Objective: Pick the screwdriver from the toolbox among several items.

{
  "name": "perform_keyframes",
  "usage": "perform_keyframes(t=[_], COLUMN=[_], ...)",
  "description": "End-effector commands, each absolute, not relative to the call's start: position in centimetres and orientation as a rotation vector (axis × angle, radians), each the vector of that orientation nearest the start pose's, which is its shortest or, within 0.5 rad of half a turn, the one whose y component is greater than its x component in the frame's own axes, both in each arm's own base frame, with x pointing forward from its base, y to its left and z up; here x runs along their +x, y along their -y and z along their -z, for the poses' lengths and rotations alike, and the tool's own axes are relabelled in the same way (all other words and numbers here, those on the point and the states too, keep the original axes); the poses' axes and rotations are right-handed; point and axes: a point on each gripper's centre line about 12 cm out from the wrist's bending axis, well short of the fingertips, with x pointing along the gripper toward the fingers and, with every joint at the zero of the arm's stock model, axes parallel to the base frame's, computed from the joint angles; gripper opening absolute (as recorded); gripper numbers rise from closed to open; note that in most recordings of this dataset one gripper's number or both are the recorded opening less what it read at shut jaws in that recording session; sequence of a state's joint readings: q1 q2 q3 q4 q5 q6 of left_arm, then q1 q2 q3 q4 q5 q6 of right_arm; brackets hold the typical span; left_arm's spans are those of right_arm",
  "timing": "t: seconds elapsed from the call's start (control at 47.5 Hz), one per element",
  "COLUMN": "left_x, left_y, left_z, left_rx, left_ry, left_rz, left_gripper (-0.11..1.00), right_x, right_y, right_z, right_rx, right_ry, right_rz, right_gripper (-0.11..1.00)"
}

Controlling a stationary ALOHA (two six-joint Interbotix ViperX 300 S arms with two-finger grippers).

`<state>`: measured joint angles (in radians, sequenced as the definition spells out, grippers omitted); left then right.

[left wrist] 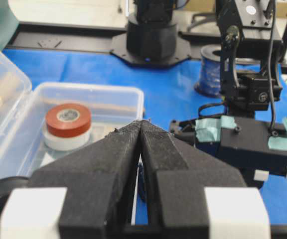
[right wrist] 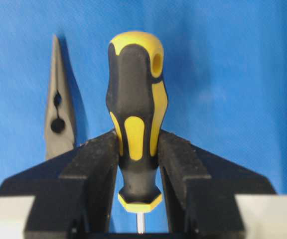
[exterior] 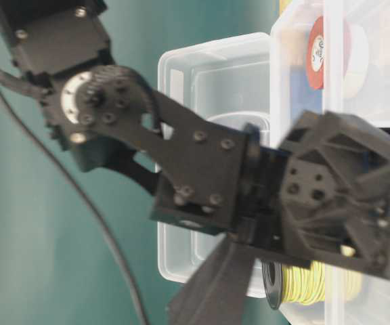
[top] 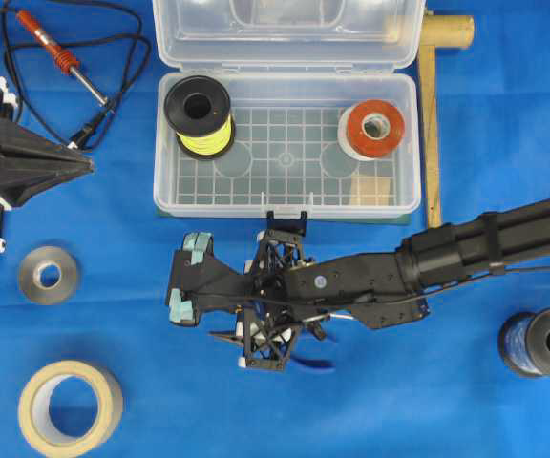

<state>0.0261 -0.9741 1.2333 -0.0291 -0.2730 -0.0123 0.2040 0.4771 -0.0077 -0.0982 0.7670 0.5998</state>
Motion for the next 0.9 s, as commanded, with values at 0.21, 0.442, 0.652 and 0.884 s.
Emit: perform_keyframes(t=[0.21,0.442,0.652,0.884], left_x=[19.2,18.7,18.5,18.4], left_y=[-0.6,-0.6,-0.6,-0.5], left_z=[-27.2,-27.4,-27.6,-27.9], left_rx=[-0.043,-0.044,-0.044,-0.045], left_ry=[0.016,0.016,0.019,0.030], left_rz=[-0.035,-0.036,-0.034,-0.029], left_gripper=[0.00,0.00,0.00,0.00], right_x=[49.1,47.3,43.0,36.5], right_y=[-8.9,-7.8,-6.6,-5.7], right_z=[-12.3,-19.6,-27.6,-29.5], right_rx=[0.332,0.298,0.240,0.215], right_ry=[-1.187,-1.145,-0.990,-0.847], right_rz=[0.209,0.219,0.209,0.150], right_gripper=[0.50,0.89,0.86,0.86])
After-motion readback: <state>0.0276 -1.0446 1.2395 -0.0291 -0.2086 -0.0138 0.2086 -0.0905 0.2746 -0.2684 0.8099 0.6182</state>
